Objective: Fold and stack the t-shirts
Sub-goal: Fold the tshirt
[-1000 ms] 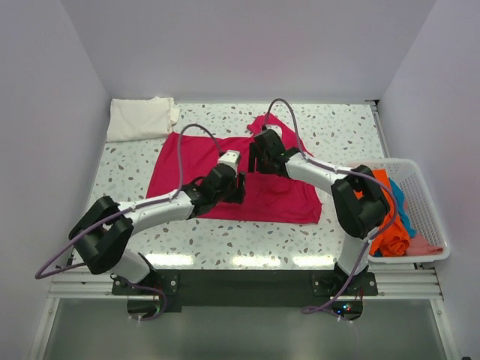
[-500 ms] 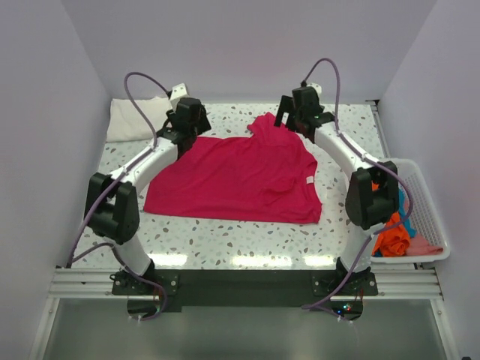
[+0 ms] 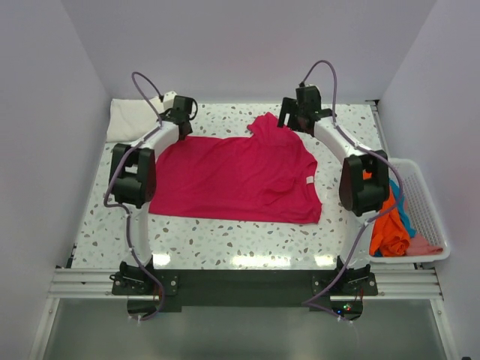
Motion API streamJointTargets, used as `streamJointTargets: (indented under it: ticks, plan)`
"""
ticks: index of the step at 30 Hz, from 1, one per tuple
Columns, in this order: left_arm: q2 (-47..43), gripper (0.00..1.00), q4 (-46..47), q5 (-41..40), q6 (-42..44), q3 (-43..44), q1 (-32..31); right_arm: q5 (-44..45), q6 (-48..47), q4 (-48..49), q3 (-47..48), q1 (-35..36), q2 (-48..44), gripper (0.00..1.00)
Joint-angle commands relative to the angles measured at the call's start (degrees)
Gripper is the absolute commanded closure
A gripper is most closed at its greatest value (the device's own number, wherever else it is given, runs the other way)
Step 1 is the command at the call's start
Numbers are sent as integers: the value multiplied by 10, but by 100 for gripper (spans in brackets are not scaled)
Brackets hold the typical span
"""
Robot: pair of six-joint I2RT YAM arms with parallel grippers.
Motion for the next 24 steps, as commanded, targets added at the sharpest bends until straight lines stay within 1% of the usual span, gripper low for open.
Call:
streamJointTargets:
  ticks: [1, 11, 16, 19, 24]
  plan:
    - [13, 47, 1, -2, 13, 42, 13, -15, -14, 18, 35, -10, 20, 15]
    - [58, 49, 5, 34, 10, 87, 31, -7, -22, 19, 49, -18, 65, 16]
    - [66, 51, 1, 50, -2, 92, 32, -3, -24, 11, 53, -24, 76, 16]
    - [64, 52, -2, 55, -9, 90, 32, 9, -27, 10, 51, -29, 78, 16]
    - [70, 55, -6, 55, -18, 89, 32, 5, -25, 5, 52, -40, 90, 16]
